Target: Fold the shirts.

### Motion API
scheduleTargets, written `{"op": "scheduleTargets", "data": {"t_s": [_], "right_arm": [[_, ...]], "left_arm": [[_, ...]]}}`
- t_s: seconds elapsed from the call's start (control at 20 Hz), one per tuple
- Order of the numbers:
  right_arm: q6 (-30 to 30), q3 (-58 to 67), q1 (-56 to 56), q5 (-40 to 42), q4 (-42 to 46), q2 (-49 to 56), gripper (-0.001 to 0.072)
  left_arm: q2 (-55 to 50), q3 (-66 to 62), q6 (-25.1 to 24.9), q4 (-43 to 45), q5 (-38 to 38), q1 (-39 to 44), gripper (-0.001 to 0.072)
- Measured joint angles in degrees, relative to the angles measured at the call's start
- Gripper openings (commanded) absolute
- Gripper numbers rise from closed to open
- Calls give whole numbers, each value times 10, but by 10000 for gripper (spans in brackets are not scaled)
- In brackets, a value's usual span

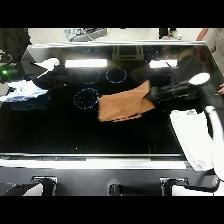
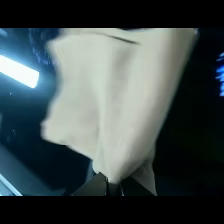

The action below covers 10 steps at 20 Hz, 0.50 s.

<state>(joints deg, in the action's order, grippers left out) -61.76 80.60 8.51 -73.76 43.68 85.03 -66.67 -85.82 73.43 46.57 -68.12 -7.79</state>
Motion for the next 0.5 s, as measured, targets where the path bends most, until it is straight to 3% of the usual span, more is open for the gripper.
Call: {"op": "scheduleTargets", "data": {"t_s": [0.5], "right_arm": [[-45, 118, 260, -144, 61, -97, 36]], "left_arm": [[0, 0, -2, 0, 0, 0, 29]]}}
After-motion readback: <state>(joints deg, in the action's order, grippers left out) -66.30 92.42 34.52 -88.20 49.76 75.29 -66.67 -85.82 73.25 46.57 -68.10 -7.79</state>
